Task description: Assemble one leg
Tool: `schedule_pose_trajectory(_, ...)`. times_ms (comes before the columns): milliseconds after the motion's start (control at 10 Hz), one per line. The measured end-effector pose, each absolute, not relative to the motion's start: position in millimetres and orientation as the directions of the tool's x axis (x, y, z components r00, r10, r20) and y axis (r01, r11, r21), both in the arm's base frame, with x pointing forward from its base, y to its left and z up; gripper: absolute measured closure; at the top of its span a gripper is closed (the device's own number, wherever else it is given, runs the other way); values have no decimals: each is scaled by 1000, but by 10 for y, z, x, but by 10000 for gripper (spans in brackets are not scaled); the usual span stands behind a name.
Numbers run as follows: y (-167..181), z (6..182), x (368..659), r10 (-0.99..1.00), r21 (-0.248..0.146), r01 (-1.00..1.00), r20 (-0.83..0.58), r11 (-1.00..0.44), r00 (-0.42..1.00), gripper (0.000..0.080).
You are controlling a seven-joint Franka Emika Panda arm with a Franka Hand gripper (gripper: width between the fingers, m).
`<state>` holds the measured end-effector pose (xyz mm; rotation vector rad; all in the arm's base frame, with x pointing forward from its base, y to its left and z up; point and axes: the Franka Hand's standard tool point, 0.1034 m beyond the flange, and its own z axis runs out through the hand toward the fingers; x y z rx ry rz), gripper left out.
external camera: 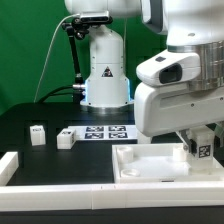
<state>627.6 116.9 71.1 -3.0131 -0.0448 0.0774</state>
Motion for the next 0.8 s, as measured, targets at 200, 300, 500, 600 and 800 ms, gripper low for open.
schedule_pose_trajectory(200,1139,706,6246,-268,-105,-274,-70,-956,961,509)
schedule_pose_trajectory(300,1128,702,6238,-364,-98,-370,-69,-924,929,509)
schedule_pose_trajectory(500,1107,702,6230,-536,-87,-541,-78,-837,841,509)
schedule_pose_trajectory(600,1098,702,6231,-602,-79,-608,-84,-790,794,509)
schedule_pose_trajectory(800,1080,705,6244,-802,-62,-808,-102,-586,589,509)
